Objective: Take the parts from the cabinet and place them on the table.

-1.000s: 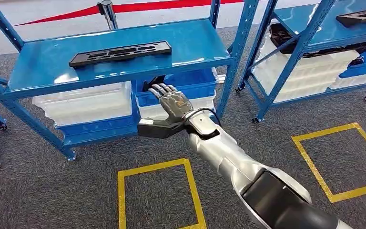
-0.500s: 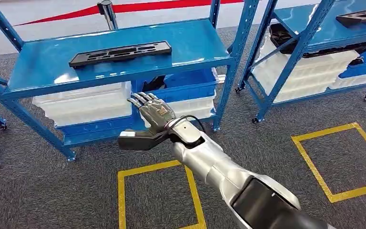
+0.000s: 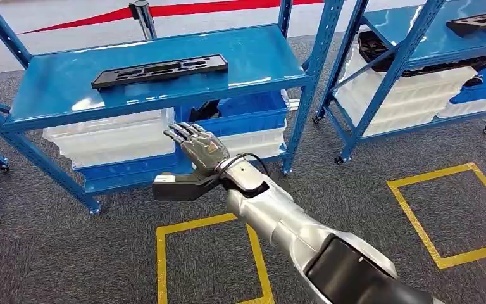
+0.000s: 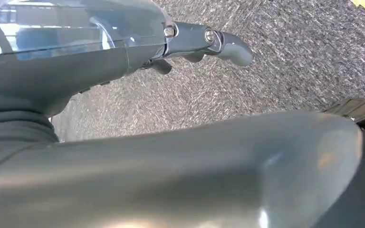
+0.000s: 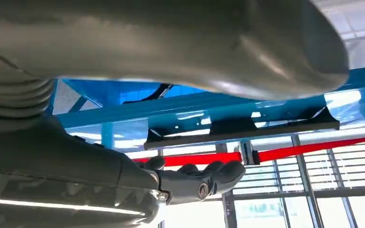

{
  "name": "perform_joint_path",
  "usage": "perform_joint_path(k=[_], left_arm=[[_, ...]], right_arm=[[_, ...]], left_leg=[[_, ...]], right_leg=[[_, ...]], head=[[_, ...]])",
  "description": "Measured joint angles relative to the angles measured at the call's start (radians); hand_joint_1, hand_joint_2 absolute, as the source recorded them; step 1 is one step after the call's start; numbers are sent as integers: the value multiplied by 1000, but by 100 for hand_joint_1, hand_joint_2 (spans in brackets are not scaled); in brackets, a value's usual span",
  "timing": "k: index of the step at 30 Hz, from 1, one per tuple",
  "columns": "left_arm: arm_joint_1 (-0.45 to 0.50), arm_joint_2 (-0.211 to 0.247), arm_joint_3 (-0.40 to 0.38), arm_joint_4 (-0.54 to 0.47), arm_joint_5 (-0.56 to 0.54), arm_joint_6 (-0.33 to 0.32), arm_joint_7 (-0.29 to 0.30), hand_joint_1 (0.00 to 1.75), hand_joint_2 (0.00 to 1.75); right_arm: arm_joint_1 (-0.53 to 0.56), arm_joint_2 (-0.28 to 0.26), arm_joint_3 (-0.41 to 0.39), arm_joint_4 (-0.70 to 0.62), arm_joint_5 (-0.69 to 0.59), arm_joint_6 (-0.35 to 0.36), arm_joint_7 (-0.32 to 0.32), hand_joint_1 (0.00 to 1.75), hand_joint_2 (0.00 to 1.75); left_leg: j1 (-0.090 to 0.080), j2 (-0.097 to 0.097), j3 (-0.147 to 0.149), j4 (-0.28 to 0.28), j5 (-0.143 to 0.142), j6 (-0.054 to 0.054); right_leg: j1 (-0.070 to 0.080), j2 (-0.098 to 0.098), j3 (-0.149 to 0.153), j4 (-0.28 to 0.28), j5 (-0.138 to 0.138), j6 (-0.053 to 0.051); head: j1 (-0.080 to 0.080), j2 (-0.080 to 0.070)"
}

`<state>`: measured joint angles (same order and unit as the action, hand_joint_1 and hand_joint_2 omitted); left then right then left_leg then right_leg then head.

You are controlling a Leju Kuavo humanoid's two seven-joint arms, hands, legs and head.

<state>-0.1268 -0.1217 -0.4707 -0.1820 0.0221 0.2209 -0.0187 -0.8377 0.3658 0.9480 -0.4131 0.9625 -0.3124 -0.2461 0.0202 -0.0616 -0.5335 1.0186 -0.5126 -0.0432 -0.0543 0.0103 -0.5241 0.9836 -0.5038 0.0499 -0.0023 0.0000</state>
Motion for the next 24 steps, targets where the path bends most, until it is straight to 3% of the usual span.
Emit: perform_joint_path(k=[1, 2, 3, 4, 6, 7, 8, 9, 11, 12, 13, 14, 15, 17, 18, 19, 20, 22, 23, 24], left_arm=[[0, 0, 0, 0, 0, 0, -1, 0, 0], [-2, 0, 0, -1, 0, 0, -2, 0, 0], [-2, -2, 0, -1, 0, 0, -2, 0, 0], [-4, -3, 0, -1, -2, 0, -3, 0, 0], [-5, -3, 0, -1, -2, 1, -2, 0, 0], [-5, -4, 0, -1, -2, 1, -3, 0, 0], [-4, -4, 0, -1, -2, 1, -2, 0, 0], [-3, -4, 0, 0, -1, 1, -2, 0, 0], [-4, -4, 0, 0, -2, 1, -3, 0, 0], [-4, -4, 0, 0, -3, 1, -5, 0, 0], [-6, -3, 0, 0, -4, 2, -5, 0, 0], [-8, -3, 0, 0, -4, 3, -5, 0, 0], [-8, -4, 0, 0, -4, 3, -5, 0, 0], [-9, -4, 0, 0, -4, 3, -5, 0, 0], [-10, -4, 0, 0, -4, 3, -6, 0, 0], [-12, -4, 0, 0, -4, 3, -6, 0, 0], [-13, -4, 0, 0, -4, 3, -6, 0, 0], [-11, -4, 0, 0, -4, 3, -6, 0, 0], [-8, -4, 0, 0, -4, 3, -6, 0, 0], [-6, -4, 0, 0, -4, 3, -6, 0, 0]], right_arm=[[0, 3, 0, -3, -1, 0, 0, 0, 0], [0, 10, 0, -9, -2, -1, 0, 0, 0], [-1, 7, 1, -9, -3, -2, 0, 0, 0], [-5, 10, 3, -10, -3, -2, -2, 0, 0], [-4, 8, 4, -10, -7, -2, -2, 0, 0], [1, 3, 4, -10, -8, -1, -1, 0, 0], [6, 0, 4, -10, -8, -1, -1, 0, 0], [8, 0, 5, -10, -9, -1, -1, 0, 0], [7, 0, 9, -10, -10, -1, -1, 0, 0], [7, -1, 10, -10, -10, -1, -1, 0, 0], [6, -6, 12, -10, -11, -1, -2, 0, 0], [8, -3, 13, -11, -11, 0, -2, 0, 0], [11, -3, 13, -11, -11, 0, -1, 0, 0], [10, -3, 13, -11, -11, -1, -2, 0, 0], [7, 0, 13, -13, -11, -2, -3, 0, 0], [4, 1, 13, -13, -11, -3, -4, 0, 0], [2, 1, 13, -13, -11, -3, -5, 0, 0], [5, 0, 13, -13, -11, -3, -5, 0, 0], [8, 0, 13, -13, -11, -5, -6, 0, 0], [10, 1, 13, -13, -11, -6, -6, 0, 0]], left_leg=[[-4, 1, -1, -3, 5, 14], [-4, 6, 13, -33, 16, 25], [7, 16, 26, -56, 28, 30], [7, 17, 30, -66, 32, 36], [6, 19, 31, -66, 29, 38], [5, 19, 31, -65, 27, 39], [6, 17, 32, -63, 23, 36], [9, 17, 35, -60, 17, 32], [19, 12, 47, -46, -4, 17], [21, 11, 50, -33, -20, 7], [12, 10, 43, -21, -29, -5], [14, 8, 37, -19, -30, -8], [15, 9, 39, -23, -30, -12], [18, 8, 49, -33, -34, -18], [19, 28, 48, -18, -41, -20], [16, 45, 23, 32, -57, -20], [15, 50, -23, 114, -85, -20], [15, 52, -122, 275, -131, -21], [16, 52, -156, 316, -125, -21], [18, 52, -163, 300, -90, -22]], right_leg=[[-3, 0, 2, -8, 5, 13], [2, 1, 8, -18, 8, 19], [3, -4, 3, -10, 3, 15], [8, -3, -24, 30, -19, 11], [12, -3, -119, 194, -81, 11], [12, -3, -168, 269, -96, 11], [12, -3, -196, 297, -84, 13], [12, -3, -197, 277, -50, 15], [8, -3, -143, 124, 62, 18], [5, -2, -117, 54, 90, 20], [12, 6, -98, 55, 65, 19], [12, 6, -100, 52, 51, 2], [15, 6, -102, 52, 48, -2], [15, 6, -97, 51, 42, -16], [10, 3, -89, 47, 39, -23], [9, -2, -83, 46, 34, -31], [10, -7, -78, 46, 30, -36], [10, -13, -69, 46, 21, -38], [10, -14, -63, 46, 16, -37], [7, -14, -54, 46, 11, -32]], head=[[-2, 0], [-5, 0], [2, 0], [6, 0], [11, 0], [12, 0], [13, 0], [15, 0], [19, 0], [23, 0], [30, 0], [28, 0], [16, 0], [14, 0], [13, 0], [4, 0], [-5, 0], [-6, 0], [-6, 0], [-6, 0]])
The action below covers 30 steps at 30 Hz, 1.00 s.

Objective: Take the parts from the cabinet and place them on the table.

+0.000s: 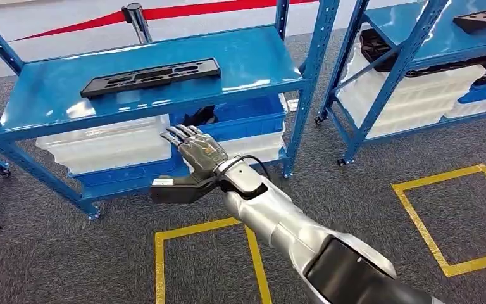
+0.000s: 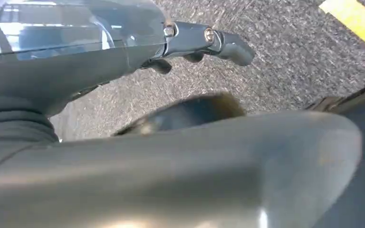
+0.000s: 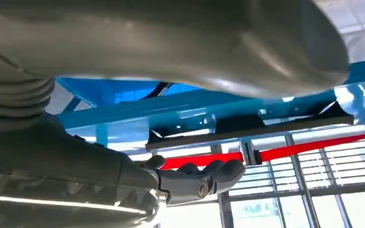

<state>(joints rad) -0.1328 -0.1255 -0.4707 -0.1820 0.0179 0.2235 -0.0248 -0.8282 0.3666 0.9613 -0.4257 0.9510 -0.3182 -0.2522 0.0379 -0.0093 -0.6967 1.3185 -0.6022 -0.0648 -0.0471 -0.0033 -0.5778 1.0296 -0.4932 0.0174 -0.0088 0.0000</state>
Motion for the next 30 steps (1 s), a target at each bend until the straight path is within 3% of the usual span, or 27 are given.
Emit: perform_joint_path(k=[1, 3, 4, 5, 6, 9, 10, 11, 13, 14, 15, 16, 17, 18, 19, 20, 21, 23, 24, 25, 27, 28, 29, 30], left_arm=[[0, 0, 0, 0, 0, 0, 0, 0, 0], [0, 0, 0, 0, -1, 0, -1, 0, 0], [0, -6, 0, 0, -2, -1, -2, 0, 0], [-4, -6, 0, 0, -2, 0, -2, 0, 0], [-5, -6, 0, 0, -3, 0, -2, 0, 0], [-1, -5, 0, 0, -3, 0, -2, 0, 0], [-1, -5, 0, 0, -4, 0, -4, 0, 0], [-3, -5, 0, 0, -5, 0, -4, 0, 0], [-3, -5, 0, 0, -6, 2, -4, 0, 0], [-1, -5, 0, 0, -6, 3, -4, 0, 0], [1, -5, 0, 0, -6, 3, -3, 0, 0], [1, -5, 0, 0, -8, 3, -3, 0, 0], [0, -5, 0, 0, -9, 5, -3, 0, 0], [-1, -5, 0, 0, -9, 6, -3, 0, 0], [0, -12, -2, 0, -9, 6, -3, 0, 0], [-3, -11, -2, 0, -9, 8, -3, 0, 0], [-3, -10, -3, 0, -9, 7, -3, 0, 0], [0, -14, -7, 0, -9, 6, -3, 0, 0], [-1, -11, -8, 0, -9, 7, -3, 0, 0], [-1, -11, -8, 0, -9, 8, -3, 0, 0], [-1, -11, -8, 0, -9, 8, -3, 0, 0], [1, -9, -8, 0, -9, 8, -2, 0, 0], [4, -8, -8, 0, -9, 8, -2, 0, 0], [7, -6, -8, 0, -9, 8, -2, 0, 0]], right_arm=[[-1, 0, 0, 0, 0, -1, 0, 0, 0], [-3, 2, 0, 0, -2, -3, 0, 0, 0], [-5, 1, 0, -1, -3, -3, 0, 0, 0], [-8, 2, 0, -1, -5, -3, 0, 0, 0], [-8, 2, 0, -2, -6, -4, 0, 0, 0], [-10, 3, 2, -6, -6, -4, 0, 0, 0], [-13, 3, 2, -7, -6, -5, 0, 0, 0], [-16, 3, 3, -8, -7, -5, 0, 0, 0], [-13, 2, 4, -9, -7, -5, -1, 0, 0], [-9, 0, 4, -9, -8, -5, -1, 0, 0], [-7, -1, 4, -9, -8, -5, -1, 0, 0], [-7, -1, 4, -9, -9, -5, -1, 0, 0], [-9, -1, 4, -9, -9, -6, -2, 0, 0], [-12, -1, 4, -9, -9, -6, -3, 0, 0], [-12, -2, 4, -9, -9, -6, -3, 0, 0], [-14, 0, 4, -9, -9, -6, -3, 0, 0], [-14, -1, 4, -9, -9, -6, -3, 0, 0], [-15, -1, 4, -10, -11, -7, -3, 0, 0], [-13, 2, 4, -13, -12, -8, -3, 0, 0], [-14, 2, 4, -13, -12, -8, -5, 0, 0], [-15, 2, 4, -13, -14, -9, -4, 0, 0], [-12, 2, 4, -13, -14, -9, -4, 0, 0], [-9, 1, 4, -13, -15, -8, -4, 0, 0], [-6, 1, 4, -13, -15, -7, -2, 0, 0]], left_leg=[[2, 1, 13, -57, 49, 0], [11, 15, 71, -233, 159, -7], [3, 19, 73, -238, 135, -18], [3, 17, 77, -256, 128, -1], [2, 13, 70, -254, 128, 4], [-4, 2, 71, -251, 122, 32], [-7, 1, 74, -251, 119, 37], [-10, -1, 76, -251, 117, 43], [-18, -3, 82, -252, 110, 53], [-24, -6, 87, -252, 106, 60], [-31, -7, 95, -252, 101, 66], [-38, -11, 103, -252, 96, 72], [-47, -14, 112, -253, 91, 76], [-53, -16, 120, -254, 87, 79], [-48, -16, 121, -257, 83, 80], [-52, -21, 116, -256, 81, 76], [-42, -20, 113, -259, 83, 73], [-40, -22, 121, -274, 84, 66], [-44, -19, 129, -274, 79, 63], [-46, -12, 125, -255, 73, 57], [-36, -10, 52, -122, 21, 45], [-29, -9, 7, -48, 0, 37], [-20, -6, -30, 2, -4, 29], [-11, -2, -44, 1, 16, 19]], right_leg=[[-4, 0, 9, 0, -6, 5], [-13, 0, 27, 3, -21, 21], [-7, 1, 27, 3, -25, 30], [-1, 3, 22, 7, -26, 36], [-1, 0, 24, 1, -24, 38], [-7, -5, 28, -8, -32, 46], [-5, -4, 12, 27, -49, 42], [0, -4, -27, 98, -78, 37], [17, -4, -131, 274, -130, 30], [25, -3, -168, 322, -130, 25], [33, -2, -180, 318, -107, 16], [44, -1, -170, 270, -60, 2], [54, 0, -141, 187, -4, -18], [68, 6, -106, 94, 50, -43], [80, 14, -87, 55, 46, -78], [81, 14, -71, 30, 44, -79], [84, 16, -69, 23, 41, -73], [85, 17, -59, 6, 43, -74], [56, 13, -37, -23, 51, -60], [53, 13, -22, -36, 50, -56], [43, 8, -5, -42, 44, -56], [37, 7, 1, -42, 37, -49], [31, 7, 7, -42, 31, -43], [24, 8, 14, -41, 25, -36]], head=[[0, 0], [0, 0], [-6, 0], [-14, 0], [2, 0], [16, 0], [24, 0], [28, 0], [43, 0], [48, 0], [53, 0], [58, 0], [63, 0], [66, 0], [52, 0], [36, 0], [44, 0], [53, 0], [58, 0], [56, 0], [39, 0], [35, 0], [31, 0], [26, 0]])
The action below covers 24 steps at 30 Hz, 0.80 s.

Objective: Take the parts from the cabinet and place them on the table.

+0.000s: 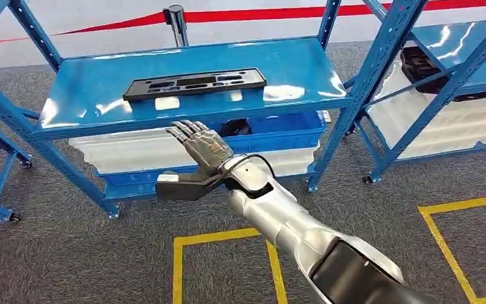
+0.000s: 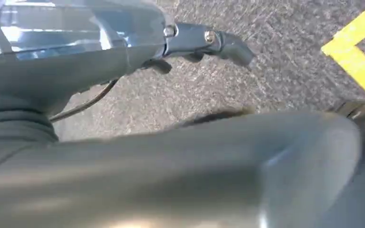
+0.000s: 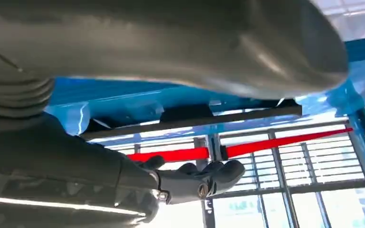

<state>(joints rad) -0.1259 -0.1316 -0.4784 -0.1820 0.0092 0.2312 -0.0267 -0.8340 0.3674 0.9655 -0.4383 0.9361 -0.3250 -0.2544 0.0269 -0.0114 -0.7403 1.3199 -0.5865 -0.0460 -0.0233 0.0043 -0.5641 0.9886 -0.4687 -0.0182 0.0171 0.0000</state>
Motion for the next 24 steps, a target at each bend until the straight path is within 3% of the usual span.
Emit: perform_joint_path(k=[1, 3, 4, 5, 6, 7, 9, 10, 11, 13, 14, 15, 16, 18, 19, 20, 21, 23, 24], left_arm=[[1, 1, 0, 0, 0, 0, 0, 0, 0], [1, 4, 0, 0, 0, 0, 0, 0, 0], [2, 3, 0, 0, 0, 0, 0, 0, 0], [2, 0, 0, 0, 0, 0, 0, 0, 0], [0, 1, 0, 0, 0, 0, -1, 0, 0], [2, 2, 0, 0, 0, 1, 0, 0, 0], [5, 3, 0, 1, 1, 2, 0, 0, 0], [5, 3, 0, 1, 1, 2, 0, 0, 0], [4, 4, 0, 1, 2, 2, 0, 0, 0], [5, 5, 0, 1, 3, 2, 0, 0, 0], [6, 6, 0, 2, 3, 2, 0, 0, 0], [8, 6, 0, 3, 3, 3, 0, 0, 0], [10, 6, 0, 3, 3, 3, 0, 0, 0], [10, 6, 0, 4, 3, 6, 0, 0, 0], [10, 6, 0, 4, 3, 8, -1, 0, 0], [9, 6, 0, 4, 3, 9, -1, 0, 0], [9, 6, 0, 4, 3, 10, -1, 0, 0], [12, 10, 0, 4, 3, 10, -5, 0, 0], [13, 10, 0, 4, 3, 10, -6, 0, 0]], right_arm=[[1, -1, 0, 0, 0, 2, 5, 0, 0], [-3, -5, -1, 0, -4, 8, 19, 0, 0], [-6, -7, -1, 0, -8, 14, 31, 0, 0], [-13, -11, -3, 1, -12, 22, 42, 0, 0], [-17, -14, -5, 2, -13, 25, 53, 0, 0], [-22, -19, -8, 3, -16, 33, 68, 0, 0], [-37, -30, -15, 8, -18, 43, 92, 0, 0], [-45, -38, -23, 11, -19, 50, 106, 0, 0], [-55, -44, -27, 15, -20, 56, 116, 0, 0], [-69, -61, -37, 25, -21, 64, 130, 0, 0], [-68, -70, -40, 31, -23, 64, 136, 0, 0], [-67, -77, -45, 36, -26, 64, 141, 0, 0], [-67, -85, -50, 41, -27, 64, 145, 0, 0], [-73, -92, -60, 45, -28, 66, 154, 0, 0], [-77, -95, -64, 47, -28, 67, 158, 0, 0], [-81, -98, -68, 49, -28, 67, 161, 0, 0], [-84, -98, -70, 50, -28, 69, 164, 0, 0], [-84, -104, -79, 55, -28, 72, 172, 0, 0], [-84, -106, -82, 58, -28, 72, 175, 0, 0]], left_leg=[[9, 3, 9, -43, 41, -10], [29, 14, 77, -227, 161, -38], [35, 21, 95, -265, 159, -57], [24, 8, 92, -270, 150, -41], [26, 8, 89, -261, 144, -25], [23, 6, 88, -259, 140, -17], [17, 2, 91, -261, 136, 5], [16, 2, 96, -262, 134, 12], [16, 2, 99, -263, 133, 17], [12, 2, 102, -264, 128, 25], [8, 2, 105, -264, 125, 29], [5, -1, 108, -264, 123, 32], [2, -3, 112, -264, 121, 34], [-3, -6, 121, -264, 117, 34], [-4, -6, 124, -264, 114, 32], [-13, -7, 121, -263, 111, 28], [-9, -8, 119, -265, 113, 26], [-10, -6, 120, -265, 111, 33], [-8, -4, 123, -268, 112, 32]], right_leg=[[-8, 1, 8, 1, -7, 9], [-28, 2, 25, 16, -33, 40], [-28, 1, 25, 25, -46, 52], [-22, 2, 22, 38, -56, 64], [-21, 2, 24, 30, -54, 65], [-22, 2, 27, 24, -54, 67], [-25, 1, 31, 17, -58, 75], [-25, 1, 24, 39, -70, 74], [-21, 1, -3, 93, -96, 72], [-11, 1, -100, 265, -160, 70], [-8, 1, -143, 329, -171, 68], [-6, 1, -163, 344, -159, 64], [-3, 1, -160, 315, -127, 60], [5, 1, -100, 156, -25, 47], [11, 1, -67, 72, 12, 37], [17, 1, -56, 53, -3, 34], [17, 2, -53, 49, -1, 37], [9, 4, -51, 43, 0, 55], [11, 6, -51, 44, 0, 53]], head=[[-4, 0], [-7, 0], [-14, 0], [-31, 0], [-26, 0], [-15, 0], [-11, 0], [-7, 0], [-2, 0], [15, 0], [20, 0], [24, 0], [31, 0], [42, 0], [47, 0], [42, 0], [42, 0], [34, 0], [30, 0]])
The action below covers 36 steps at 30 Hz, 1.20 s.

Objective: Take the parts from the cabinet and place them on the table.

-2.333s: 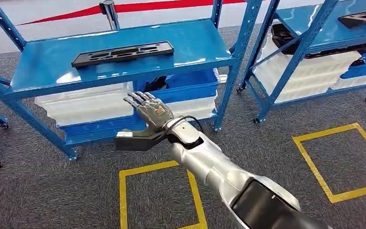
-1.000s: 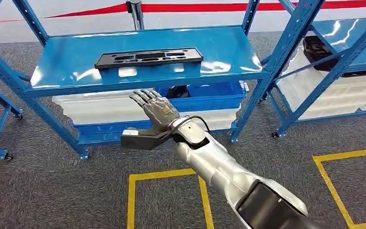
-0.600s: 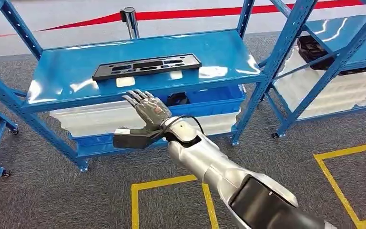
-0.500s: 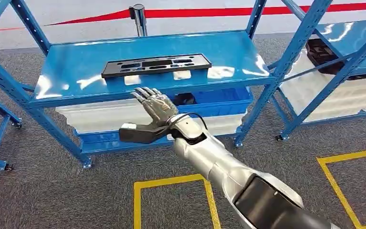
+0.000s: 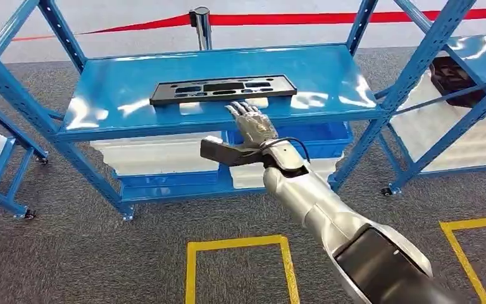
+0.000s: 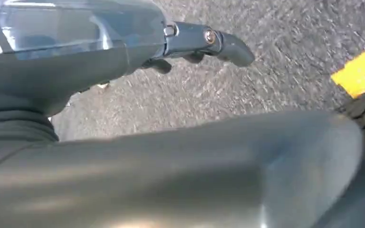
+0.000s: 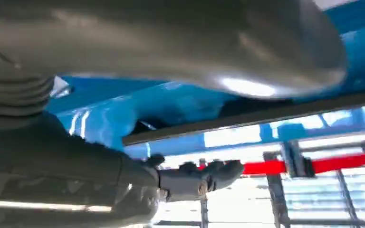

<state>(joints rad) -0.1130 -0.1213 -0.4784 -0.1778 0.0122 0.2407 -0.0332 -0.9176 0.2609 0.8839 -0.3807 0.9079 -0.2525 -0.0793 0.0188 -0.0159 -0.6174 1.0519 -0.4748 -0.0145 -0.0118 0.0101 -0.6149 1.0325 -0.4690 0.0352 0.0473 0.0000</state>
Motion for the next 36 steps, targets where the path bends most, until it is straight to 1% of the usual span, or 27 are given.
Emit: perform_joint_path(k=[2, 5, 7, 11, 21, 30, 31, 32, 33, 34, 35, 36], left_arm=[[0, 0, 0, 0, 0, 0, -3, 0, 0], [0, 0, 0, 0, 0, -1, -5, 0, 0], [0, 0, 0, 0, -2, -3, -6, 0, 0], [0, 0, 0, 0, -6, -8, -6, 0, 0], [0, 0, 0, 0, -12, -11, -8, 0, 0], [0, 0, 0, 0, -15, -11, -5, 0, 0], [-1, 2, 0, 0, -15, -11, -5, 0, 0], [-1, 1, 0, 0, -16, -11, -5, 0, 0], [0, 0, 0, 0, -16, -12, -6, 0, 0], [-1, 0, 0, 0, -16, -12, -6, 0, 0], [-2, 0, 0, 0, -16, -12, -6, 0, 0], [-3, 0, 0, 0, -16, -12, -6, 0, 0]], right_arm=[[-1, -5, -6, 4, 1, 0, 2, 0, 0], [-1, -11, -13, 10, 2, 0, 1, 0, 0], [-1, -15, -18, 13, 4, 0, 1, 0, 0], [-1, -19, -23, 19, 7, 0, -2, 0, 0], [-1, -19, -26, 24, 14, -5, -17, 0, 0], [-1, -19, -26, 29, 20, -10, -23, 0, 0], [-1, -18, -26, 29, 21, -11, -24, 0, 0], [0, -16, -27, 29, 22, -13, -26, 0, 0], [1, -19, -27, 29, 23, -14, -28, 0, 0], [-3, -18, -27, 29, 23, -16, -30, 0, 0], [-4, -18, -27, 29, 24, -19, -31, 0, 0], [-1, -19, -27, 29, 25, -19, -32, 0, 0]], left_leg=[[0, 0, 4, -8, 3, -4], [0, 0, 7, -13, 5, -8], [0, 0, 7, -15, 5, -10], [0, 0, 7, -16, 5, -11], [-4, 0, 7, -15, 5, -11], [-7, 0, 6, -15, 4, -11], [-12, -1, 7, -13, 2, 1], [-6, 2, 23, -40, 11, 6], [4, 5, 42, -65, 21, 5], [8, 7, 50, -76, 25, 8], [11, 7, 53, -78, 26, 6], [14, 8, 53, -78, 25, 6]], right_leg=[[0, 0, 0, 0, -1, -2], [0, 0, 0, 0, -2, -6], [0, 0, 0, 1, -2, -6], [1, 0, 0, 1, -3, -7], [-4, 0, 0, 0, -3, -7], [-4, 0, 0, -1, -3, -7], [-14, -1, 4, -13, 3, 3], [-4, 0, 15, -24, 5, 5], [-5, -2, 12, -16, 0, 4], [-3, -2, -4, 19, -23, 5], [-4, -2, -38, 84, -55, 7], [-7, -2, -80, 165, -86, 10]], head=[[-6, 0], [-20, 0], [-23, 0], [-24, 0], [-24, 0], [-25, 0], [-26, 0], [-29, 0], [-27, 0], [-23, 0], [-19, 0], [-17, 0]])
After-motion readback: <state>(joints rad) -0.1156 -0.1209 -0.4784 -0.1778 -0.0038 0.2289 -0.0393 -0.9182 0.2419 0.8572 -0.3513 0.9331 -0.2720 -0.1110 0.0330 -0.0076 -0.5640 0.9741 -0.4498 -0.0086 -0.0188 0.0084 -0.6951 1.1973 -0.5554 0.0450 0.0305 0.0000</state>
